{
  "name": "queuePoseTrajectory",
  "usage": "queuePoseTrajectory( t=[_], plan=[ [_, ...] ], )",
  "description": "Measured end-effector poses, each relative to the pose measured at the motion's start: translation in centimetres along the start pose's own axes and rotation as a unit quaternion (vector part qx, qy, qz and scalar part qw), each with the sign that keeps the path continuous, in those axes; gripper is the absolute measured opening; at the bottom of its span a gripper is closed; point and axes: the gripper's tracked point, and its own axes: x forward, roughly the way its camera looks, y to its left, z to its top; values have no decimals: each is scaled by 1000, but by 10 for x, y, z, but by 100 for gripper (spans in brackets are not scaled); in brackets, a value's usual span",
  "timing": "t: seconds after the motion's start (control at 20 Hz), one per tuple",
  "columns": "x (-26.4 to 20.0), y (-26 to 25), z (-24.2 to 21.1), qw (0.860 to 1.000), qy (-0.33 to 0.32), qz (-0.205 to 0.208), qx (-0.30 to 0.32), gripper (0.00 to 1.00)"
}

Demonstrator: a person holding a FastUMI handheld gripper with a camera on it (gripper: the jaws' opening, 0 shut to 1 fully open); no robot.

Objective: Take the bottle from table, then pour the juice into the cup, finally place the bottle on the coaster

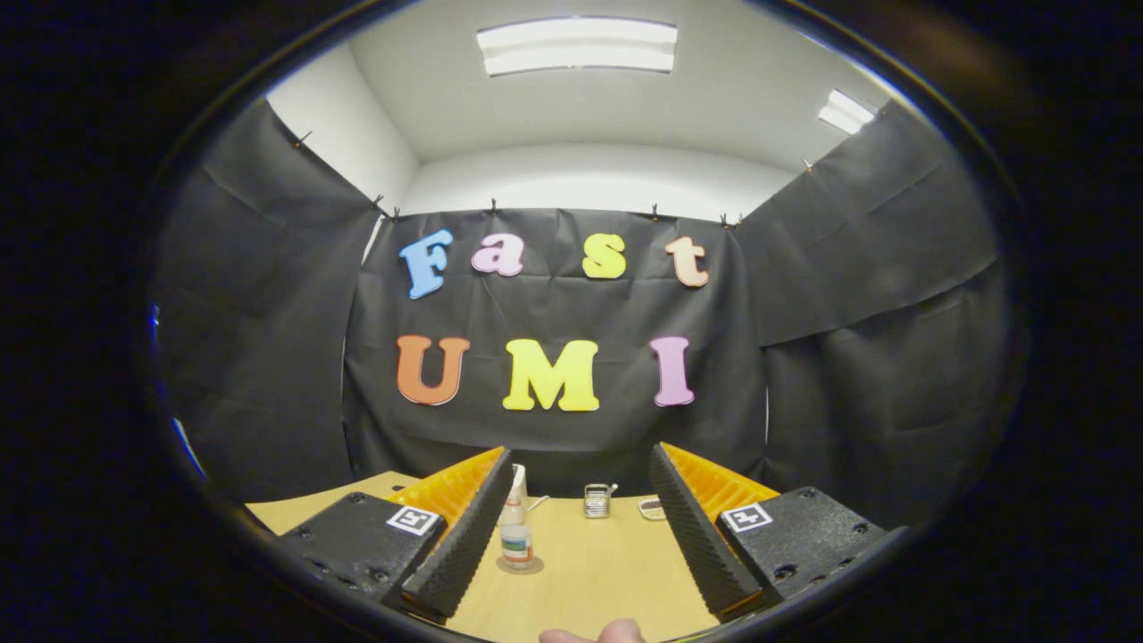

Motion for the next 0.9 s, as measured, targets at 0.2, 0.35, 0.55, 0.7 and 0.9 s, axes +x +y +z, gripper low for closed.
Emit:
queuePoseTrajectory(
  t=[0.2, 0.35, 0.55, 0.7, 0.9],
  plan=[
    [-4, 2, -6, 1000, 6, 1, 2, 99],
    [-3, 0, -6, 1000, 4, -1, 6, 99],
    [-1, -1, -6, 1000, 1, -7, 9, 99],
    [0, -4, -8, 1000, 0, -13, 10, 99],
    [2, -4, -12, 1000, 3, -16, 9, 99]
  ],
)
